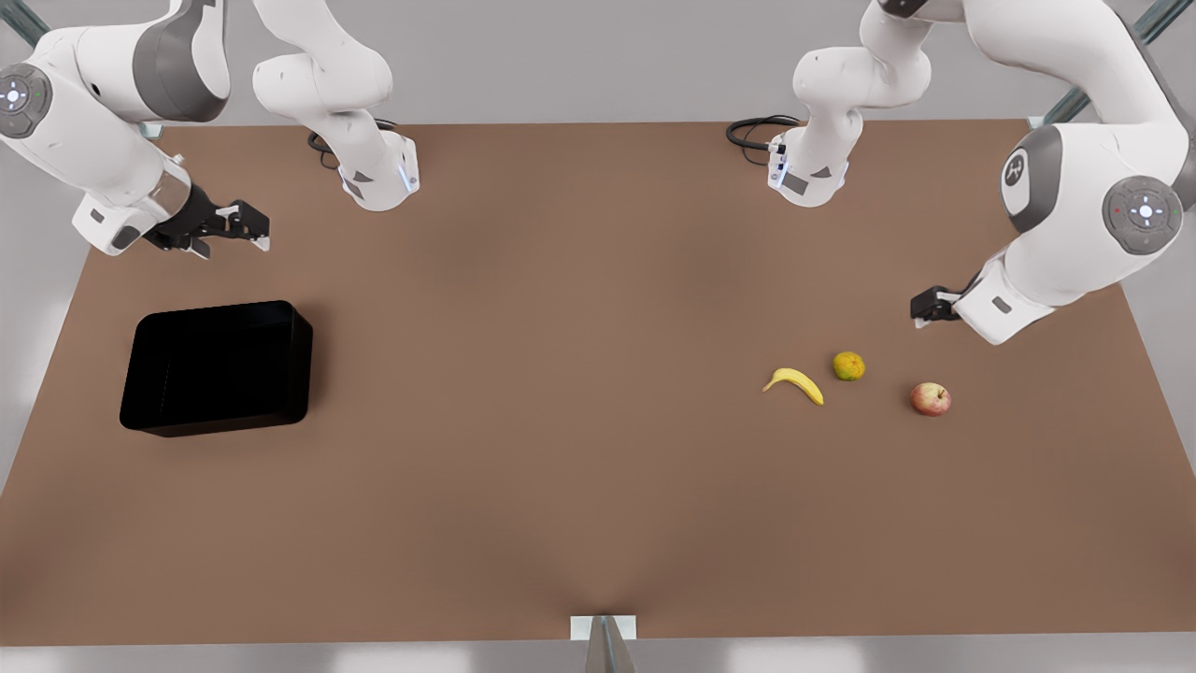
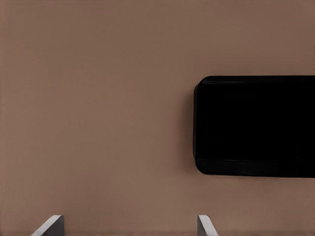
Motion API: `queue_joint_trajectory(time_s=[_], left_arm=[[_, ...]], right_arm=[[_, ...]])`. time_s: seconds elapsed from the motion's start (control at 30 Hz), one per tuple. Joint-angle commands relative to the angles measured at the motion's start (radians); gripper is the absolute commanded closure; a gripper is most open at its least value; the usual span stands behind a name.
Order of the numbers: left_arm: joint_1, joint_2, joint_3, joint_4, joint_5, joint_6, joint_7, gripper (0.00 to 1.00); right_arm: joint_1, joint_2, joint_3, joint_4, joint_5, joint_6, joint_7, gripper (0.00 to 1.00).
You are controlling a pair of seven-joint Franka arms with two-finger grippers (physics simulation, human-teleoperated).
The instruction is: Place the storage box in the middle with the right arm, and place the apple in the storage box with the left arm
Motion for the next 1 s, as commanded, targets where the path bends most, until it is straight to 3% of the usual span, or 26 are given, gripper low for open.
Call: queue_joint_trajectory(time_s=[0.0, 0.1, 0.2, 0.27, 0.37, 0.43, 0.57, 0.97], left_arm=[[0.005, -0.003, 0.002, 0.0, 0.0, -0.002, 0.0, 0.0], [0.004, -0.008, 0.012, -0.017, -0.006, -0.017, -0.023, 0.0], [0.033, 0.083, 0.072, -0.037, -0.137, 0.001, -0.339, 0.0], [0.068, 0.146, 0.074, -0.035, -0.187, 0.02, -0.614, 0.0], [0.166, 0.227, 0.077, -0.043, -0.396, 0.092, -1.054, 0.0], [0.197, 0.242, 0.166, -0.106, -0.629, 0.148, -1.15, 0.0], [0.254, 0.318, 0.226, -0.208, -0.988, 0.191, -1.147, 0.0], [0.306, 0.423, 0.25, -0.225, -1.201, 0.106, -1.025, 0.0]], right_arm=[[0.002, -0.001, 0.0, 0.004, 0.0, -0.002, 0.0, 0.0], [-0.017, -0.01, -0.023, 0.01, -0.002, -0.01, -0.028, 0.0], [-0.028, 0.1, -0.274, 0.042, -0.012, 0.066, -0.417, 0.0], [-0.058, 0.218, -0.342, 0.086, -0.014, 0.127, -0.581, 0.0], [-0.155, 0.381, -0.344, 0.116, -0.009, 0.279, -0.692, 0.0], [-0.285, 0.534, -0.342, 0.126, 0.124, 0.394, -0.899, 0.0], [-0.33, 0.655, -0.339, 0.142, 0.158, 0.495, -0.951, 0.0], [-0.405, 0.836, -0.313, 0.126, 0.271, 0.639, -0.969, 0.0]])
